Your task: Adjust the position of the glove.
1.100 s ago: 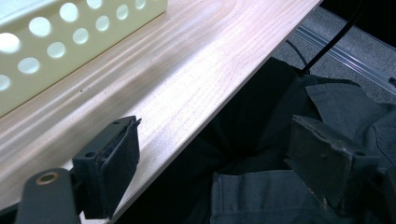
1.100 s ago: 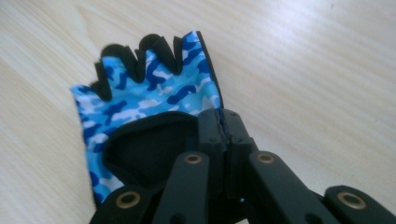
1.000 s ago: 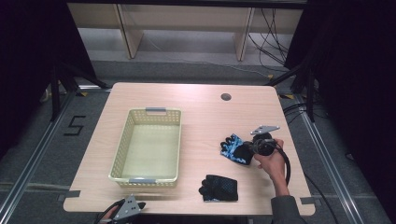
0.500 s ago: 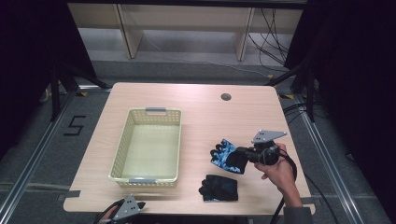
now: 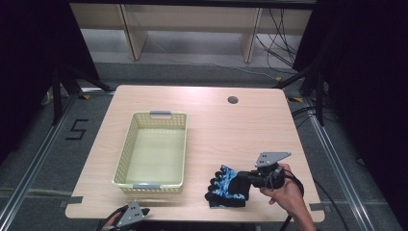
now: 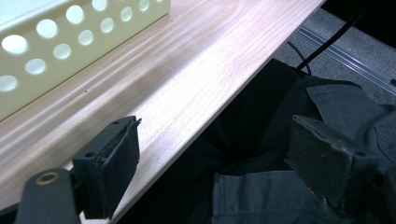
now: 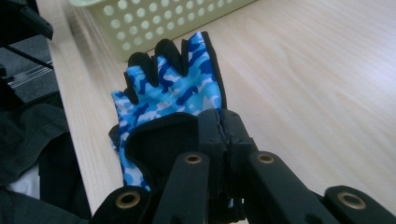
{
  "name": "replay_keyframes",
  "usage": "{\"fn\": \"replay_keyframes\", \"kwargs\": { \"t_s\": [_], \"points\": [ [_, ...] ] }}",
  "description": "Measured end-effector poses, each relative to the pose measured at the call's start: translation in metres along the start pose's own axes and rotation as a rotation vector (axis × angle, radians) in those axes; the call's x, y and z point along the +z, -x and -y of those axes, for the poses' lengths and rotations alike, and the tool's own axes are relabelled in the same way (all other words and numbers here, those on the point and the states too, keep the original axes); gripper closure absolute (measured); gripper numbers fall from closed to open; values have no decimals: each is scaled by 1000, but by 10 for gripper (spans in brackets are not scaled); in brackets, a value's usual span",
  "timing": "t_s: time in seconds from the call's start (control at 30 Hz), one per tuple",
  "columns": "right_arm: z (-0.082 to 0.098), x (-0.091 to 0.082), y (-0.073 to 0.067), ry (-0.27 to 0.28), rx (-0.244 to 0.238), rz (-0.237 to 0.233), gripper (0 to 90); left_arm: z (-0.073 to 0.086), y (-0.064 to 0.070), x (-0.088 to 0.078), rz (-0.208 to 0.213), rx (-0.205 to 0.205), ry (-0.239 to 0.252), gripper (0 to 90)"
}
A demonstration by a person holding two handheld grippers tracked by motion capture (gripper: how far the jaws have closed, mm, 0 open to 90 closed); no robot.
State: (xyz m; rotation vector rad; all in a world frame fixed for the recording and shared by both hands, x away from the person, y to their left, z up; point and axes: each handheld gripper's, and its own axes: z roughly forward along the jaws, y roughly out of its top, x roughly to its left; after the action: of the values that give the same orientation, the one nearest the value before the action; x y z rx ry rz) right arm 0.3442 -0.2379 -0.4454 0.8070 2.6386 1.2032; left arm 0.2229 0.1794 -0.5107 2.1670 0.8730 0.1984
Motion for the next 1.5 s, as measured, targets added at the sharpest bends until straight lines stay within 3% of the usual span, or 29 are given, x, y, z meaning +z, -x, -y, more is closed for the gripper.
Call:
{"fn": "replay_keyframes", "kwargs": {
  "t_s": [0.1,0.23,0.27,0.3,0.33,0.53,0.6,0.63,0.7,0.87,0.97,1.03,1.07,1.1,1.2,1.3,1.33,1.37,1.4,1.47,1.5],
  "points": [
    [2,3,-2,-10,2,-23,891,-1,-2,-1,3,35,-12,165],
    [4,7,-2,-20,-16,-63,890,-1,-2,-1,2,34,-11,165],
    [5,8,-3,-22,-16,-66,890,0,0,0,0,11,-10,165],
    [5,9,-3,-25,-31,-82,890,0,0,0,0,11,-10,165],
    [6,10,-5,-28,-16,-78,890,-1,-2,-1,3,35,-13,165],
    [5,18,-5,-49,-56,-111,890,-1,-1,-1,5,35,-14,165],
    [5,21,-5,-57,-60,-112,890,-1,-1,0,5,34,-14,165],
    [6,21,-4,-72,-49,-109,890,0,0,1,16,14,8,165],
    [6,23,-4,-71,-61,-108,890,0,-1,1,-8,31,-11,165],
    [9,31,0,-126,-55,-85,889,0,0,1,11,1,-7,166],
    [9,37,3,-147,-74,-66,886,-1,1,2,19,10,-2,167],
    [9,42,2,-173,-93,-57,882,0,1,3,-4,9,-13,168],
    [10,46,1,-169,-94,-58,876,0,1,2,12,11,-16,168],
    [9,46,1,-185,-105,-62,871,-1,0,2,11,37,-16,168],
    [10,46,-1,-179,-72,-32,819,-1,3,3,11,13,-10,184],
    [10,41,-2,-158,-18,16,741,-4,6,3,27,23,10,214],
    [11,40,-3,-132,11,29,710,-5,7,3,33,39,12,224],
    [12,35,-4,-104,35,40,695,-6,11,5,42,17,35,232],
    [12,29,-6,-82,71,51,672,-7,11,6,28,43,22,239],
    [13,16,-9,-45,120,97,662,-11,14,8,49,47,39,255],
    [16,9,-14,-14,161,129,665,-13,17,10,50,30,50,263]
  ]
}}
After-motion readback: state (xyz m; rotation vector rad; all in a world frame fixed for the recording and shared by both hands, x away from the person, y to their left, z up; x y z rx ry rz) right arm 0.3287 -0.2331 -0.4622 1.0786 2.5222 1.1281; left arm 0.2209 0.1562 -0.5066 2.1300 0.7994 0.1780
